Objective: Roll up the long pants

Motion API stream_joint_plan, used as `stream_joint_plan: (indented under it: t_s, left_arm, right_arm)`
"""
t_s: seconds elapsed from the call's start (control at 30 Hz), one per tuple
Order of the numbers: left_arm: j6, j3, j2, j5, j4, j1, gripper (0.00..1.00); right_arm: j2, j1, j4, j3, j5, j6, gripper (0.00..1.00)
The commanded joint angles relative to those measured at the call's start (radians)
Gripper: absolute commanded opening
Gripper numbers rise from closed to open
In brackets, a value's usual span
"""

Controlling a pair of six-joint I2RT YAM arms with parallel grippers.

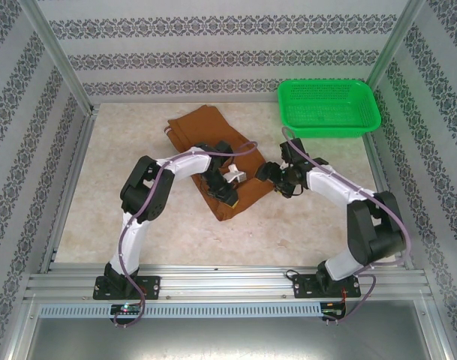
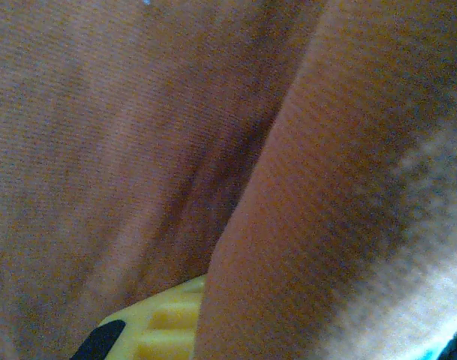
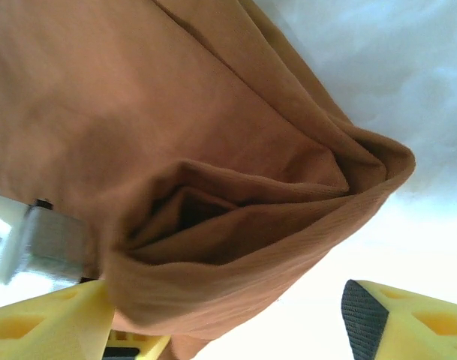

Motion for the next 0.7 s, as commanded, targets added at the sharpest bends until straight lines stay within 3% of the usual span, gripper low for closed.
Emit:
stream_joint_plan:
  t_s: [0.0,0.3,0.4,0.57,0.67]
  left_arm:
    - [0.028,0.022,0.037,0.027,0.001,0.018,0.04]
    - [0.054,-0.007,0.014,0.052,0.026,0.025,0.06]
    - [0.035,-0.064,-0.051,0.035,0.129,0.024,0.12]
    - [0.011,-0.180,-0.236,-0.177,0.262,0.008,0.36]
    - [0.020,-0.181,-0.309,-0.260,0.227,-0.006,0.41]
  right_arm:
    - [0.046,0.013,0.033,0.022,-0.037,-0.021,0.81]
    - [0.223,0.032,0.059,0.082,-0.031,-0.041,0.78]
    - [0.262,0.036,0.049,0.104,-0.037,-0.054,0.77]
    - [0.276,0.031,0.028,0.101,-0.027,-0.061,0.78]
    - [0.285,0.031,0.031,0.094,-0.034,-0.059,0.78]
